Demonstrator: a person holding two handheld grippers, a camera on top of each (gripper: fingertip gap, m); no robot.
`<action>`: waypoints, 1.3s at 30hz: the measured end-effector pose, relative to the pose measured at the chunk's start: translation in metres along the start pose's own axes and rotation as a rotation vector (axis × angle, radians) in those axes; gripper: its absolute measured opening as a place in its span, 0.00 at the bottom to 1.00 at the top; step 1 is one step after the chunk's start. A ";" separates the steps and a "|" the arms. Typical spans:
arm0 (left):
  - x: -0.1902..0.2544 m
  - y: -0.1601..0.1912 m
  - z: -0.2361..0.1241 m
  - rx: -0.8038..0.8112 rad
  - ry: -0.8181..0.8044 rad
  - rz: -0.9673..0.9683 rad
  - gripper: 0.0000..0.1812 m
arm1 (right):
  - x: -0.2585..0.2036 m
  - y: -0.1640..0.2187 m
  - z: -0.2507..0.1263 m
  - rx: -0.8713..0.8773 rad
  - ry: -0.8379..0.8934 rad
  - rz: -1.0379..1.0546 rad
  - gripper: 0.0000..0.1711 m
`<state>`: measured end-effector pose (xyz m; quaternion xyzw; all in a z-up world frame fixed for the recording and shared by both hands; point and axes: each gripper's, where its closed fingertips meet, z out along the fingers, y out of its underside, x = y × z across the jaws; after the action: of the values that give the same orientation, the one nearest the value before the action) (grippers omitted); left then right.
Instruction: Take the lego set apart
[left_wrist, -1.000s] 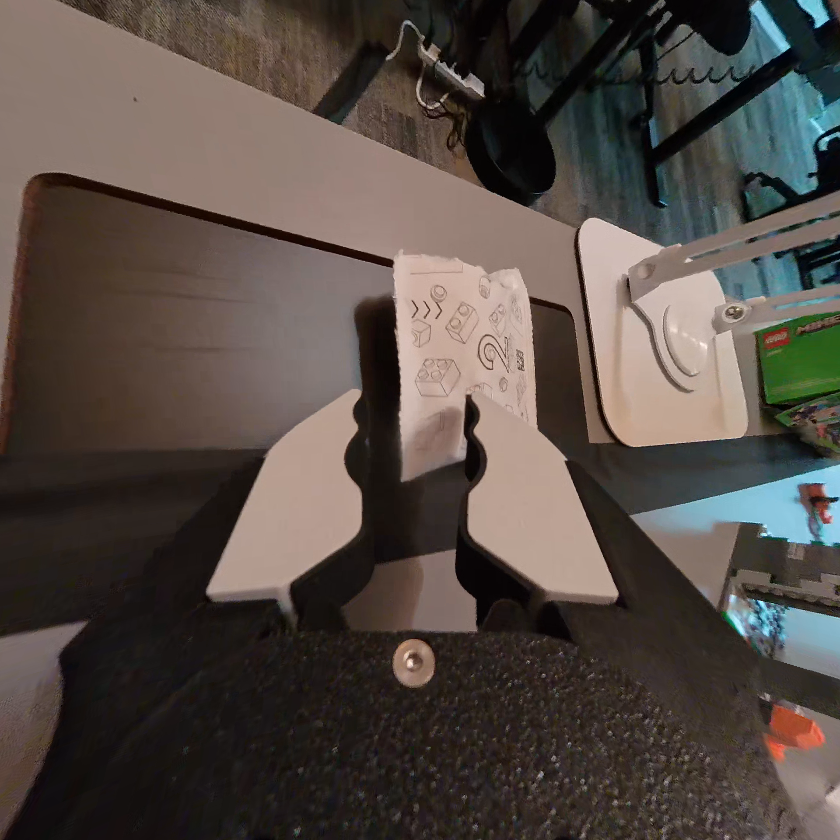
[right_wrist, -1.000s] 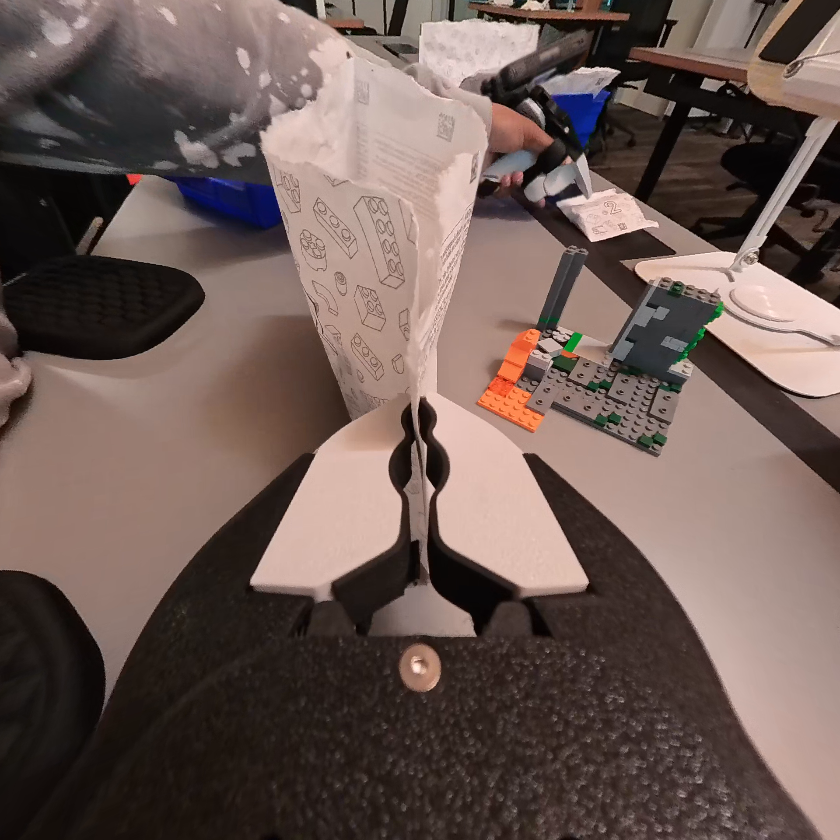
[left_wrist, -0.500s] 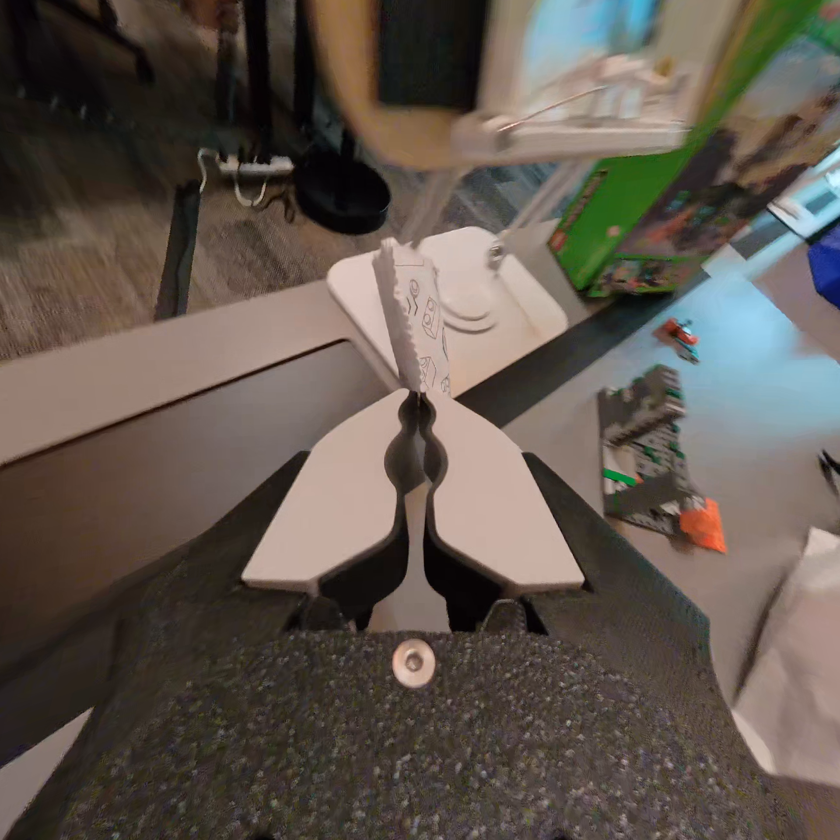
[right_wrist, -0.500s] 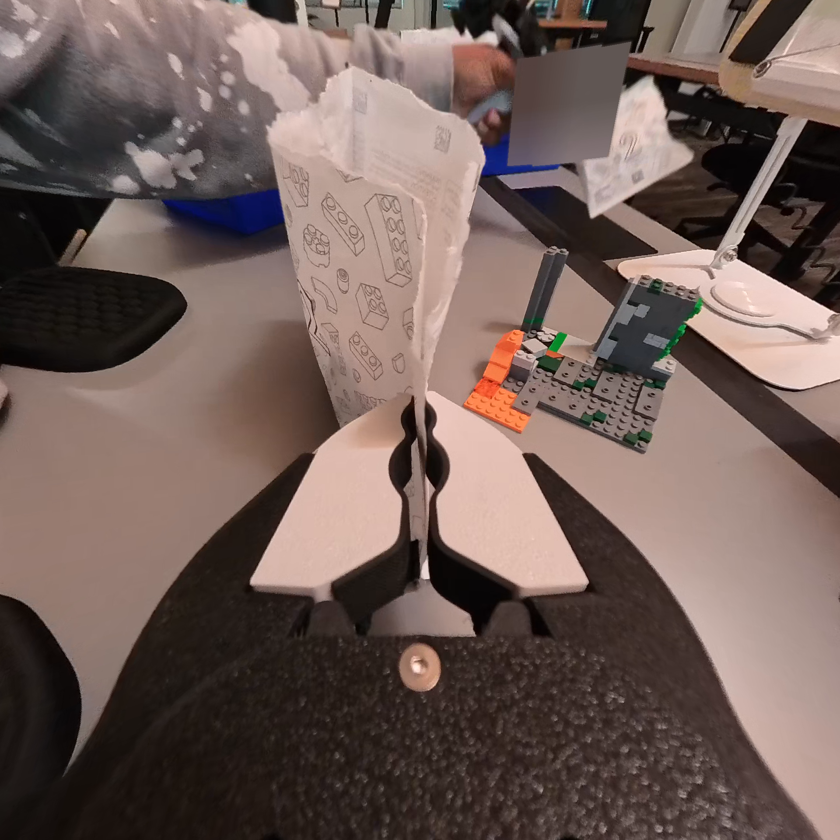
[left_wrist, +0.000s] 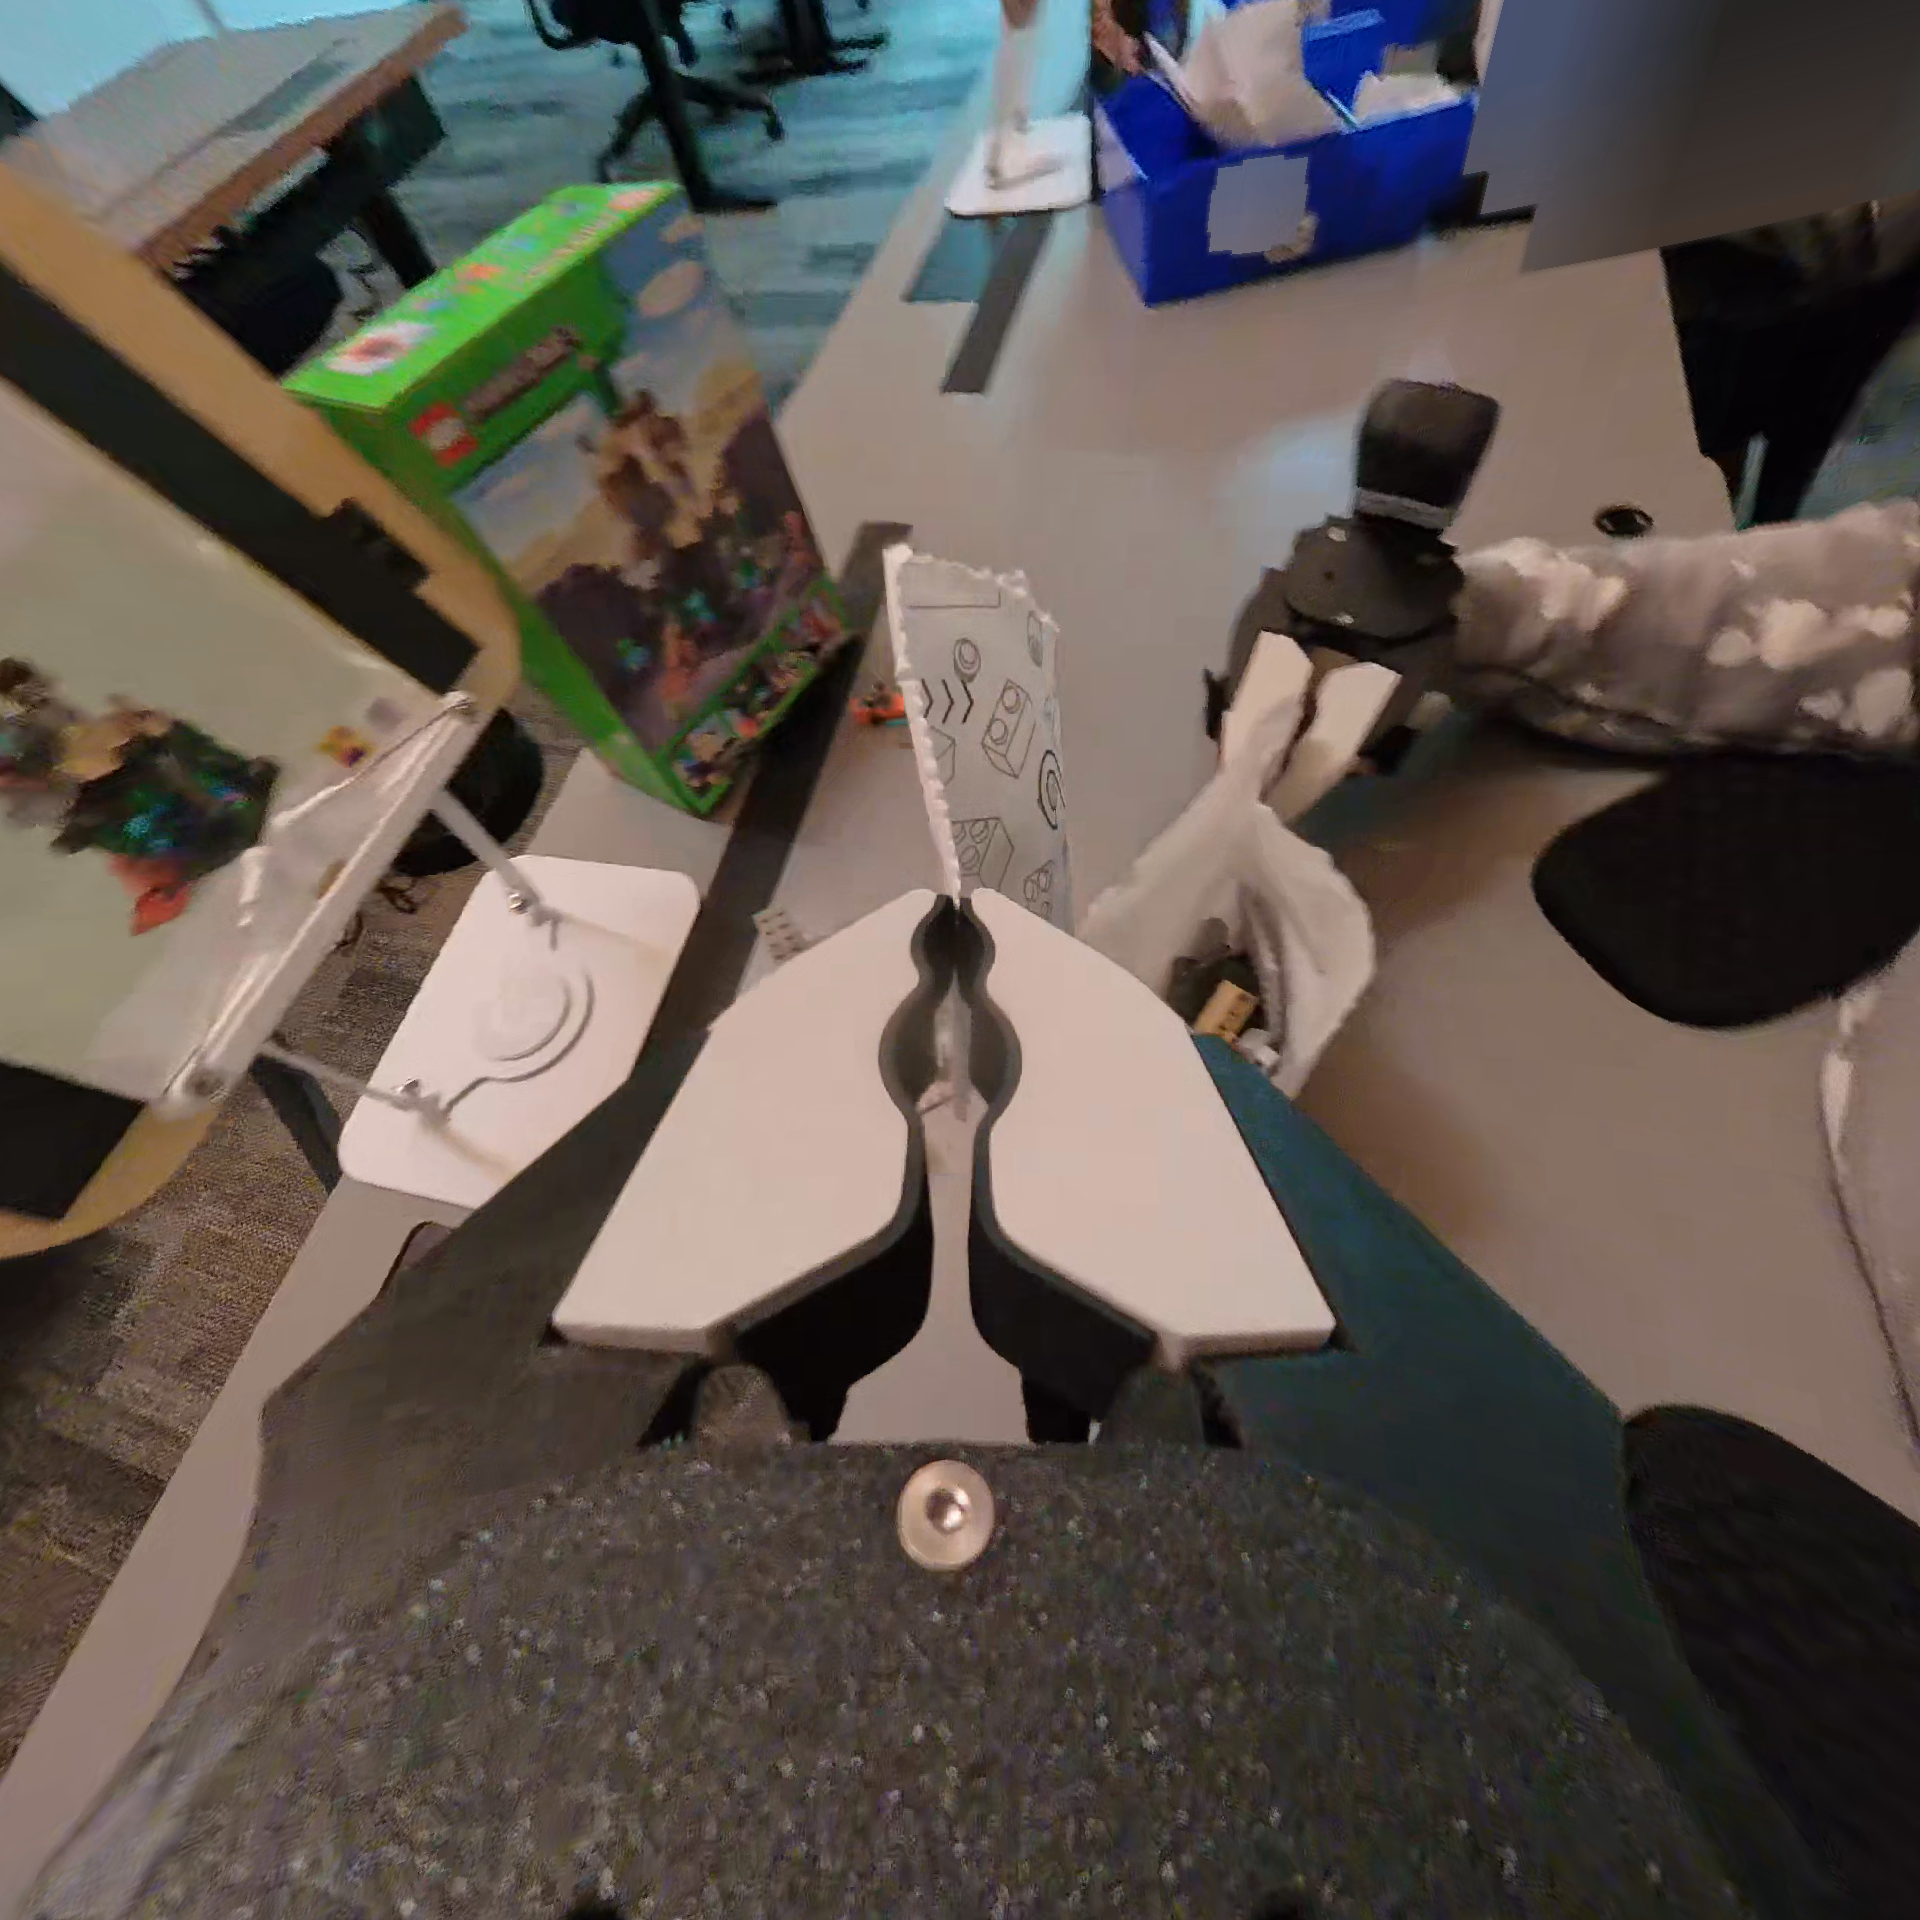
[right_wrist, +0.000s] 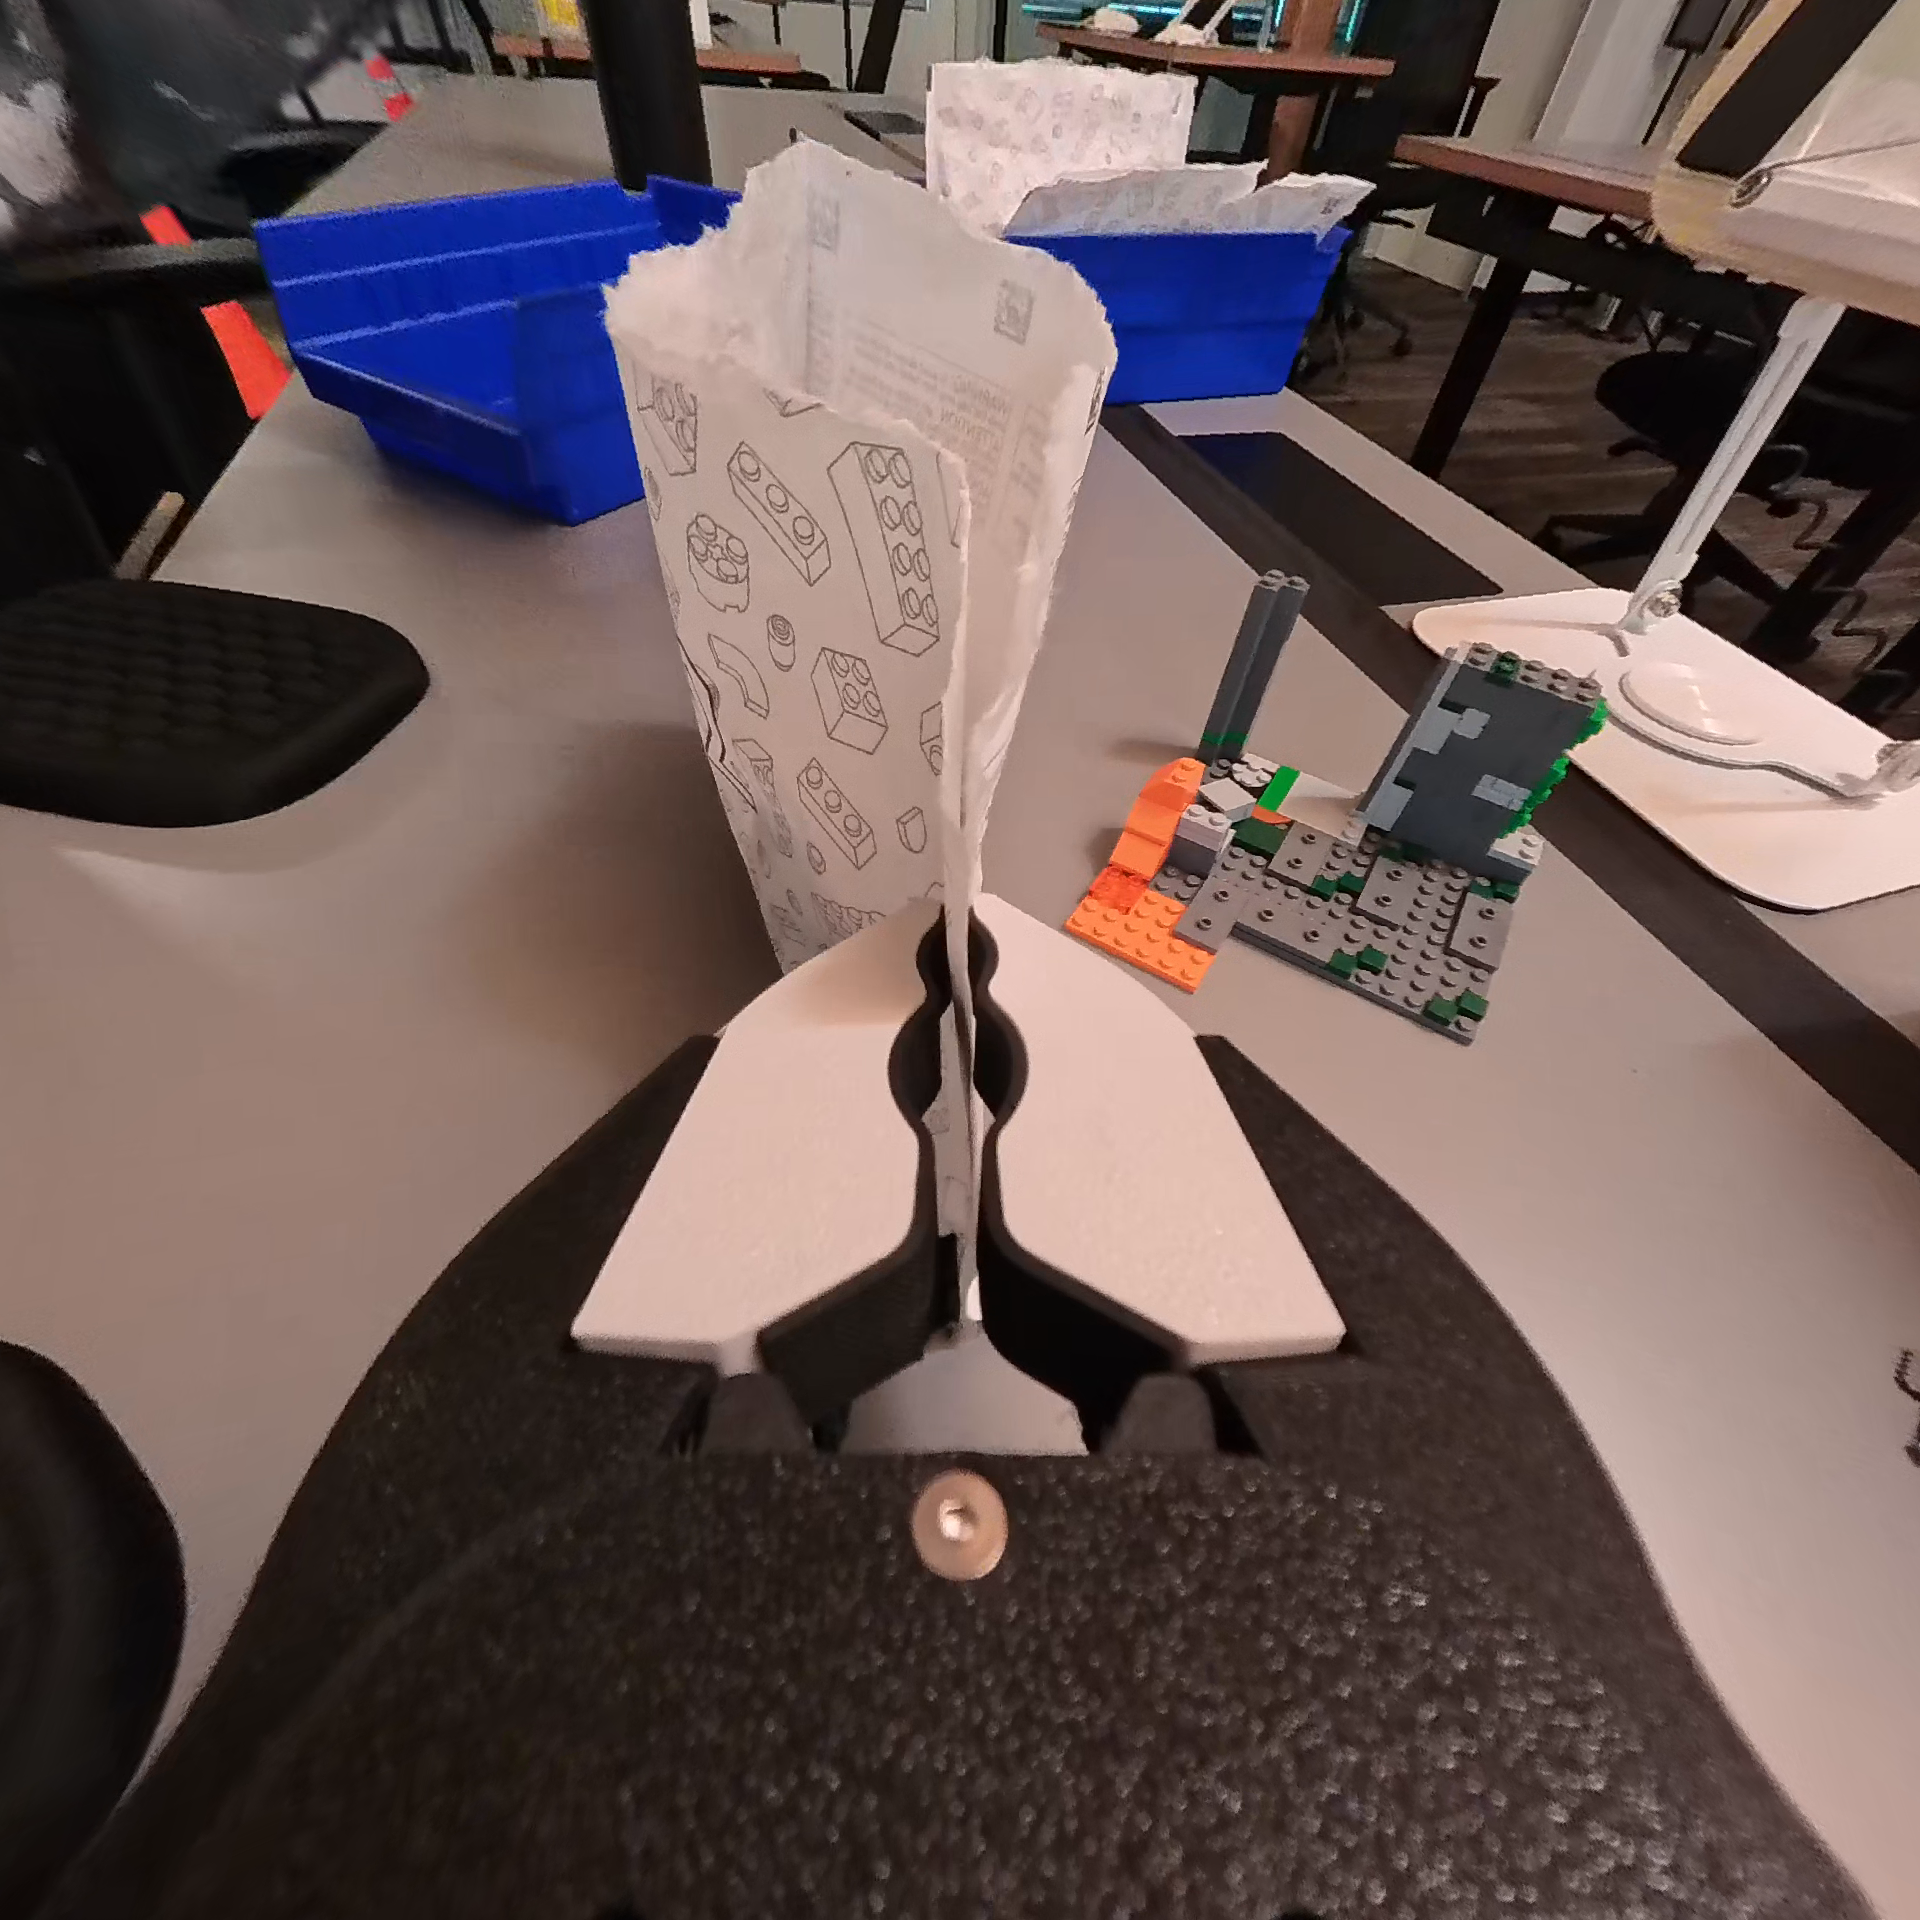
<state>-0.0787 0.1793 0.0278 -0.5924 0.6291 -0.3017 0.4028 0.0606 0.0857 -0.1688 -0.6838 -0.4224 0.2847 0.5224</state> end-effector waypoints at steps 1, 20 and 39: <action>0.011 0.000 0.006 -0.026 0.017 0.024 0.00 | 0.000 0.000 0.000 -0.001 0.001 -0.002 0.00; 0.073 0.058 0.077 -0.428 0.207 0.171 0.00 | -0.001 0.000 0.000 -0.015 0.015 -0.011 0.00; 0.044 0.079 0.086 -0.521 0.313 -0.073 0.00 | 0.015 0.002 0.006 -0.115 -0.278 0.156 0.00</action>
<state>-0.0429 0.1537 -0.0892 -0.6444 0.7180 -0.2320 0.1243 0.0636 0.1016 -0.1713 -0.6972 -0.4520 0.3916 0.3953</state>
